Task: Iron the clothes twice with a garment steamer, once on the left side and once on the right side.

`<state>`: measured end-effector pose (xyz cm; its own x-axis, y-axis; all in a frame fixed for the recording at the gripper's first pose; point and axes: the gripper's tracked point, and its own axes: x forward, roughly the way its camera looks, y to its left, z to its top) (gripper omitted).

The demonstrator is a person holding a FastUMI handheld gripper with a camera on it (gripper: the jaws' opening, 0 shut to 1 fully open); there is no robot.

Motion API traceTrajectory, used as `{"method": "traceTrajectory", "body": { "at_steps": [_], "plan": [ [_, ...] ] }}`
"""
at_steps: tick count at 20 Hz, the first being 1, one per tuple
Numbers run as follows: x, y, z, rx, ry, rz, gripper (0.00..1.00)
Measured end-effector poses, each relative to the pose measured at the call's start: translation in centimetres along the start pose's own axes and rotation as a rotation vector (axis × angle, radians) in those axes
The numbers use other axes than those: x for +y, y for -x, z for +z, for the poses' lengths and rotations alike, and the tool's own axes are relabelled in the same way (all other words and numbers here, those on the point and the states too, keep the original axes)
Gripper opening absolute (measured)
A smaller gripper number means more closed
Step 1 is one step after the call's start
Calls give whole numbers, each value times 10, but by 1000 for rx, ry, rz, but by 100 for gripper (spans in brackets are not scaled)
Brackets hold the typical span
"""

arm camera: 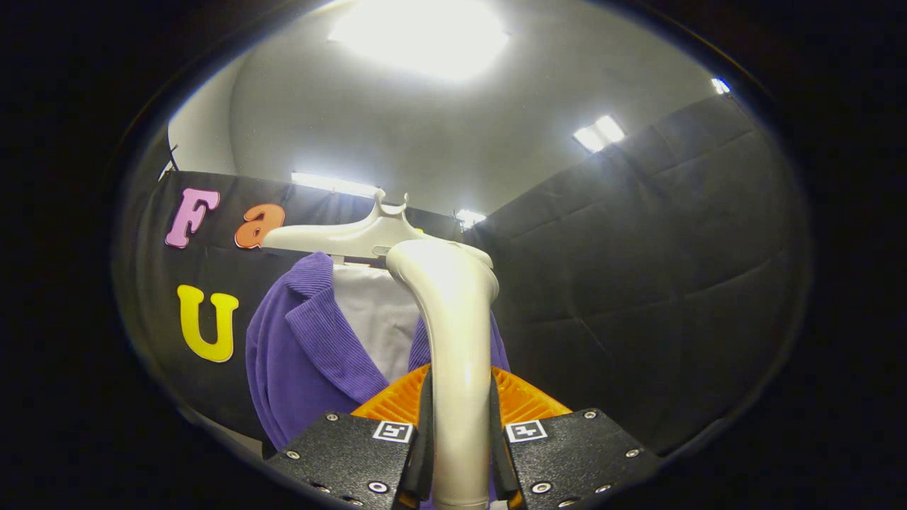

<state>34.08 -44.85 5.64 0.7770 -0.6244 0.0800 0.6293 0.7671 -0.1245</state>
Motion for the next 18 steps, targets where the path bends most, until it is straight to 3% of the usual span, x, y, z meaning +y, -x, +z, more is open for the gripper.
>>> {"method": "traceTrajectory", "body": {
  "at_steps": [6,18],
  "plan": [
    [2,-21,-39,72,-8,14,33],
    [-5,18,-138,237,25,31,33]
  ]
}}
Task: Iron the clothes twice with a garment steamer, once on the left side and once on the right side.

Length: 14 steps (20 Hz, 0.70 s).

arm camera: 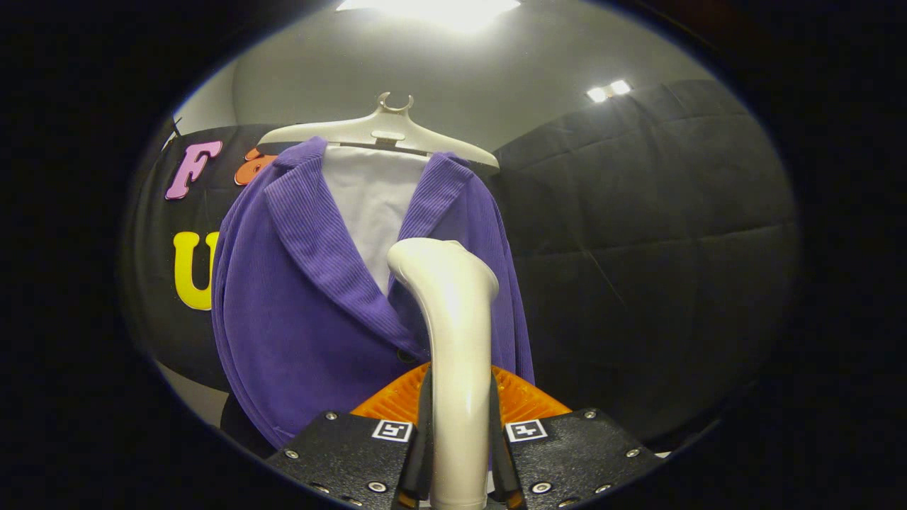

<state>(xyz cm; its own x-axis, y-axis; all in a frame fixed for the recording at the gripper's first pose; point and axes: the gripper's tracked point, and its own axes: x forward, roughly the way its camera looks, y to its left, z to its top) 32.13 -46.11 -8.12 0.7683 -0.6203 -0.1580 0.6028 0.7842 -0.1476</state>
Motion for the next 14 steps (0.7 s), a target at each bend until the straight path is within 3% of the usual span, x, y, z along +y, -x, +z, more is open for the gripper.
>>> {"method": "traceTrajectory", "body": {
  "at_steps": [14],
  "plan": [
    [-15,22,-116,166,-31,-14,33]
  ]
}}
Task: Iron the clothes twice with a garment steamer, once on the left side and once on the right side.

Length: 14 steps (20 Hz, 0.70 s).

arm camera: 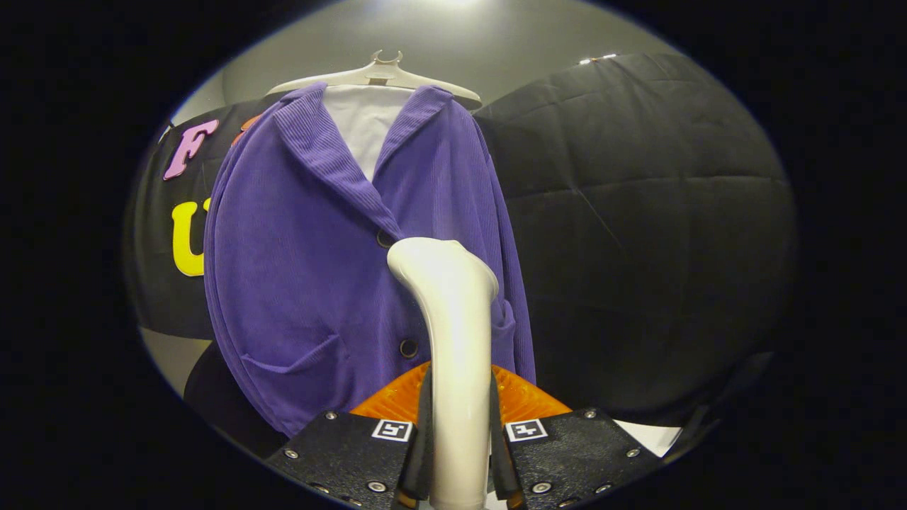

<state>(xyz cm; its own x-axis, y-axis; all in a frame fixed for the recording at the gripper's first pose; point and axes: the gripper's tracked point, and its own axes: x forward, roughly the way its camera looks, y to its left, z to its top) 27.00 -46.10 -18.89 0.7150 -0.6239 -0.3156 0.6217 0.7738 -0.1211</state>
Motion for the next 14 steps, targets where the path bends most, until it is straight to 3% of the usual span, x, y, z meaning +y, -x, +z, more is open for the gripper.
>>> {"method": "traceTrajectory", "body": {
  "at_steps": [14],
  "plan": [
    [-14,4,-102,154,32,-12,34]
  ]
}}
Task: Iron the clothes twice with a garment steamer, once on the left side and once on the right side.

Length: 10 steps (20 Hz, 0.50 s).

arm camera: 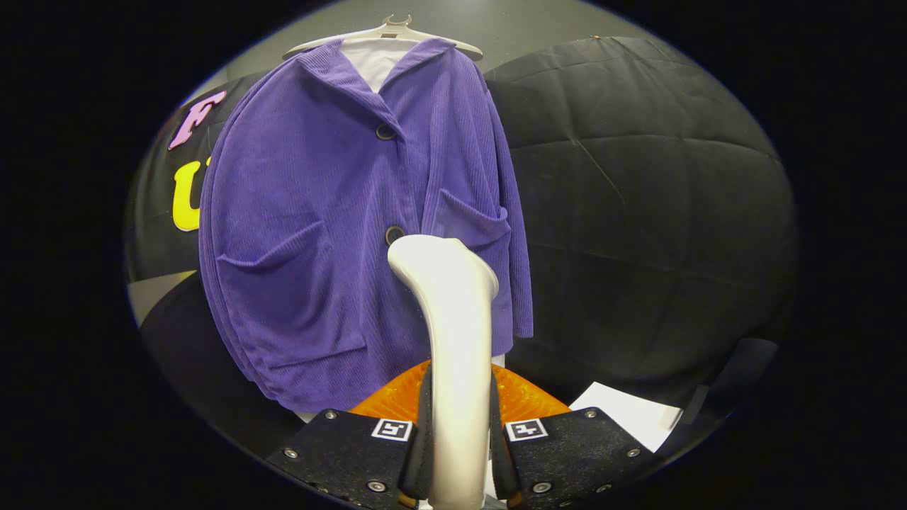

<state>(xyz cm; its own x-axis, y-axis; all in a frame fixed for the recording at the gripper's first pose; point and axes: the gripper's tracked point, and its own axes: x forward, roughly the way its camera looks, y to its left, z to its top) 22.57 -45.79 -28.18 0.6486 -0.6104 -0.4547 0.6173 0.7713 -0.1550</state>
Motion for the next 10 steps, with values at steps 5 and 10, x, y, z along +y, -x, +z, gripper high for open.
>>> {"method": "traceTrajectory", "body": {
  "at_steps": [5,10],
  "plan": [
    [-4,0,-39,63,-9,-8,34],
    [-5,12,-78,126,-7,-2,34]
  ]
}}
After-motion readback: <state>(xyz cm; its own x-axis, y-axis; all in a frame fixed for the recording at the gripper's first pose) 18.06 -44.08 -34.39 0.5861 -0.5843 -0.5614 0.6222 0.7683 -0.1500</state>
